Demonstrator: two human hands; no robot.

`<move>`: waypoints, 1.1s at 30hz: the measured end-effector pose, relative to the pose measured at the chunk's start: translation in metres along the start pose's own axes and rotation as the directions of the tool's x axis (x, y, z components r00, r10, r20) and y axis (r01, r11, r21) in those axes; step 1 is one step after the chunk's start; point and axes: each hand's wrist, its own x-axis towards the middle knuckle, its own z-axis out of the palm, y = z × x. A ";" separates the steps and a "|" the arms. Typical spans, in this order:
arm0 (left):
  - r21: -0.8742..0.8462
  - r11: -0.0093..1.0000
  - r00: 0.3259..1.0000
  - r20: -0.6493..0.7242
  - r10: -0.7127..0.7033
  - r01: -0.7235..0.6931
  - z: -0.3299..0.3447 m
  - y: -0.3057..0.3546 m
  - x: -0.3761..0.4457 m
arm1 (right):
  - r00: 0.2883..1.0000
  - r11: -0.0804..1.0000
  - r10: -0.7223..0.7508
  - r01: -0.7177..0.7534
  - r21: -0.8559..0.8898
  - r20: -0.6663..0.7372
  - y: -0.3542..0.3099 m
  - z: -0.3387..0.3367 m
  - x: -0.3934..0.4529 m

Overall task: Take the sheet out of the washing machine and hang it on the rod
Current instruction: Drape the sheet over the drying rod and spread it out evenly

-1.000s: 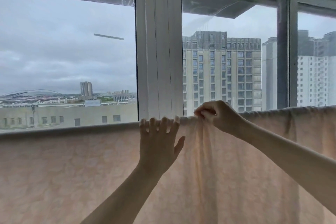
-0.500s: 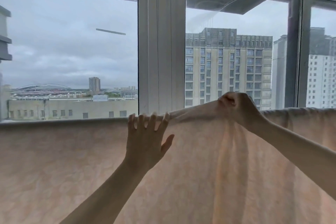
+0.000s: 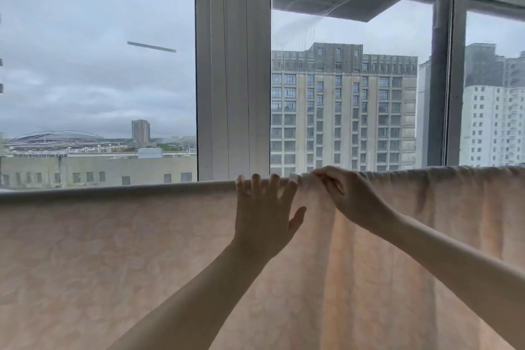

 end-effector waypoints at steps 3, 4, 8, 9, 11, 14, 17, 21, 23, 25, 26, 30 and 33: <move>0.011 1.000 1.000 -0.012 0.003 -0.003 0.006 0.001 0.001 | 1.000 0.999 -0.001 0.002 -0.042 0.016 0.012 -0.013 0.006; 0.019 1.000 1.000 -0.014 0.005 -0.004 0.007 0.000 0.001 | 1.000 0.998 0.019 -0.019 -0.052 0.006 0.018 -0.018 0.010; 0.055 0.998 1.000 -0.022 0.011 -0.009 0.009 -0.002 0.001 | 0.998 0.997 0.037 -0.033 -0.076 0.044 0.035 -0.025 0.015; 0.059 0.998 1.000 -0.022 0.009 -0.008 0.009 -0.002 0.001 | 0.998 0.997 0.036 -0.033 -0.073 0.043 0.037 -0.023 0.015; 0.065 0.998 1.000 -0.022 0.002 -0.001 0.010 -0.003 0.002 | 0.999 0.998 0.043 -0.043 -0.056 0.010 0.038 -0.018 0.014; 0.074 0.997 1.000 -0.022 0.004 -0.003 0.011 -0.003 0.002 | 0.999 0.999 0.022 -0.023 -0.042 -0.030 0.038 -0.011 0.014; 0.077 0.997 1.000 -0.028 0.003 -0.001 0.012 -0.004 0.002 | 0.999 0.998 -0.039 0.037 -0.058 -0.027 0.033 -0.007 0.014; 0.092 0.996 1.000 -0.021 0.000 0.002 0.011 -0.005 0.001 | 0.998 0.998 -0.027 0.024 -0.057 -0.048 0.030 -0.005 0.015; 0.095 0.996 0.999 -0.033 0.008 -0.005 0.009 -0.004 0.000 | 0.997 0.998 -0.029 0.024 -0.066 -0.067 0.030 -0.002 0.014; 0.090 0.996 0.999 -0.044 0.020 -0.016 0.007 -0.003 -0.001 | 0.999 0.997 -0.026 0.023 -0.074 -0.036 0.031 -0.004 0.017; 0.090 0.996 0.999 -0.045 0.023 -0.019 0.006 -0.003 -0.001 | 1.000 0.996 -0.012 0.011 -0.088 -0.008 0.032 -0.009 0.022; 0.090 0.996 0.999 -0.021 0.028 -0.026 0.003 -0.005 -0.004 | 0.988 0.988 0.142 -0.145 -0.054 -0.069 0.045 -0.036 0.042; 0.089 0.996 1.000 -0.015 0.007 -0.006 0.002 -0.004 -0.004 | 0.987 0.984 0.158 -0.157 -0.088 0.005 0.050 -0.027 0.035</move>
